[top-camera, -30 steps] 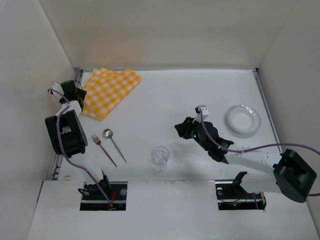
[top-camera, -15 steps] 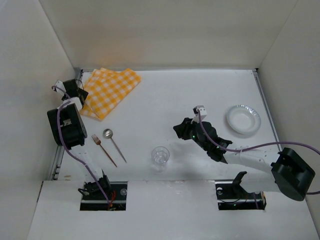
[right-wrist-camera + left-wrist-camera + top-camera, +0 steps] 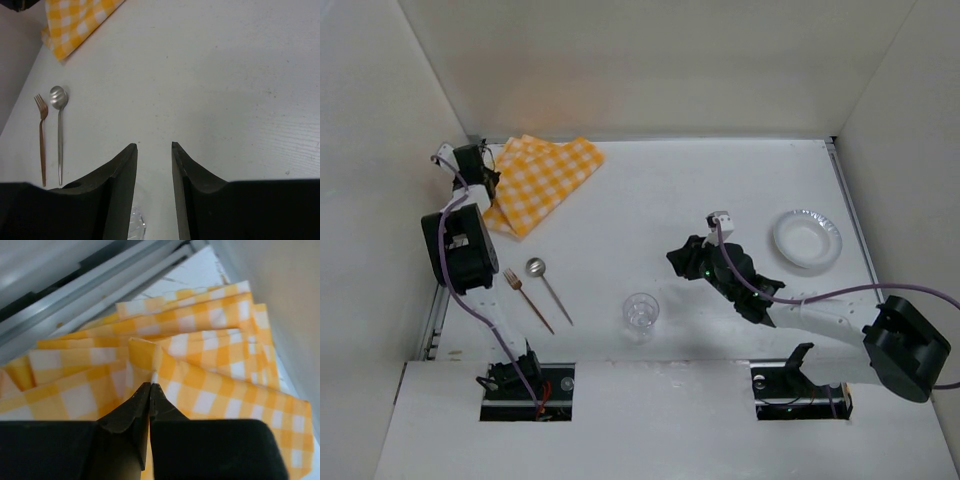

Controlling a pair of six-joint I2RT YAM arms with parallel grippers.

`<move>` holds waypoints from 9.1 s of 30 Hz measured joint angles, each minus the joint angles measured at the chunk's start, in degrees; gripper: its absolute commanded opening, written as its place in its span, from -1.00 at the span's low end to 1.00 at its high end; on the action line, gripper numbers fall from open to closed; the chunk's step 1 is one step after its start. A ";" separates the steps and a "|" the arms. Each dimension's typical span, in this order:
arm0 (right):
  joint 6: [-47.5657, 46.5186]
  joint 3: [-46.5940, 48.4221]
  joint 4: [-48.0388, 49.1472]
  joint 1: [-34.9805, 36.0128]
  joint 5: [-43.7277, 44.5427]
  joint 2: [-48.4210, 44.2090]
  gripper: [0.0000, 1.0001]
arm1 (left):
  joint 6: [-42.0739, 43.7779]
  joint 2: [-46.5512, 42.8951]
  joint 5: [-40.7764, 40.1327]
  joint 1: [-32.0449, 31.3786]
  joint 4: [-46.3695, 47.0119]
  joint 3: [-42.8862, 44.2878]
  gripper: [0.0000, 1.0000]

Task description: Set the dinner table for one person

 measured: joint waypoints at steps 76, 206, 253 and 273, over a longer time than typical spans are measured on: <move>20.96 -12.13 -25.09 -29.42 11.72 -32.17 0.30 | -10.10 -32.15 -8.15 -34.49 12.07 -50.64 -0.14; 37.97 32.09 10.86 -21.05 -10.73 47.23 -0.91 | -7.54 -46.71 -11.17 -33.42 19.02 -59.87 0.14; -5.77 24.83 -44.44 17.68 2.69 13.81 -0.40 | -7.69 -49.90 -12.94 -33.57 19.37 -61.55 -0.15; -8.74 54.14 -33.90 -17.38 5.57 27.32 -0.96 | -7.76 -50.01 -12.92 -33.75 19.37 -61.59 -0.14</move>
